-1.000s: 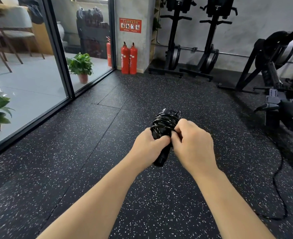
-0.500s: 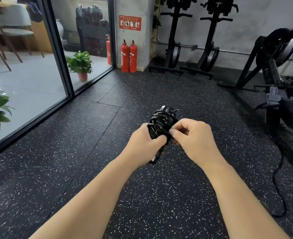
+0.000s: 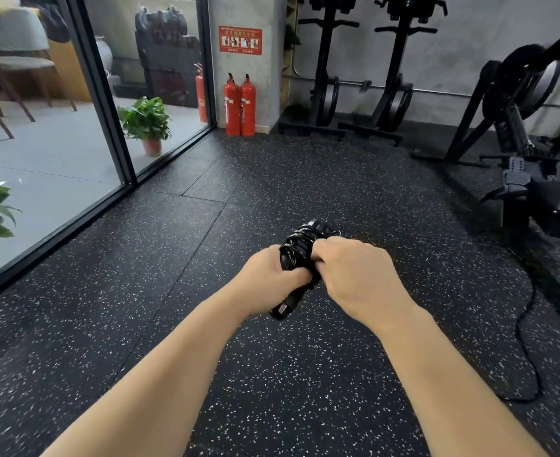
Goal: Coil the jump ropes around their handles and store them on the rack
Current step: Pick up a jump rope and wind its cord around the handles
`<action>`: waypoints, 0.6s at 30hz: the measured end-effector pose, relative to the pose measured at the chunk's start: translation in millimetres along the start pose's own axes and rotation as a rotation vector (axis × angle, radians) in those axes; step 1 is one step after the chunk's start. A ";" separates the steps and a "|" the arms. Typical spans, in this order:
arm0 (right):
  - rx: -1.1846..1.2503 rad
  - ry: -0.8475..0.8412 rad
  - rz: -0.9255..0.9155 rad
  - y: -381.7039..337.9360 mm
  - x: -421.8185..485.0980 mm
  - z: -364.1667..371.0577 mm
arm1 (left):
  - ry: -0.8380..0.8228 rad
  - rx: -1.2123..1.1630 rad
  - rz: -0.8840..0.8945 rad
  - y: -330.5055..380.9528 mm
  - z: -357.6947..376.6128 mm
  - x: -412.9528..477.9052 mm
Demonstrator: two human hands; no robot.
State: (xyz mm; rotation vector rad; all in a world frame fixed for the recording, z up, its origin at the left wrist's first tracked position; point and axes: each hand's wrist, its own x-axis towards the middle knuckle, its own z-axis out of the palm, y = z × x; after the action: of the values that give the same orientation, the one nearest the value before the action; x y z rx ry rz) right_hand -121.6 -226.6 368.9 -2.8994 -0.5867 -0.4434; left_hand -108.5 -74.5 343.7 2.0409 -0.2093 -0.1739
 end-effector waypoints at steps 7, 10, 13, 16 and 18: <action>0.277 0.135 0.134 5.9 -5.2 -0.7 | -0.088 -0.185 0.012 7.9 -5.2 -1.2; 0.374 0.153 0.207 7.7 -3.0 0.0 | -0.079 -0.225 0.019 11.1 -4.4 -2.4; 0.418 0.178 0.268 7.4 -1.7 2.5 | -0.083 -0.299 0.005 11.1 -4.0 -3.4; 0.455 0.236 0.320 6.1 1.0 1.8 | -0.081 -0.388 -0.013 9.7 -4.0 -3.0; 0.471 0.260 0.345 5.7 3.3 0.7 | -0.071 -0.432 -0.023 7.7 -3.7 -1.4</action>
State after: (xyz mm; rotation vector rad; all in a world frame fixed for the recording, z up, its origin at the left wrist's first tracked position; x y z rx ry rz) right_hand -116.2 -230.5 368.8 -2.3750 -0.1209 -0.5340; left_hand -109.7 -74.5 352.4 1.6098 -0.1750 -0.2811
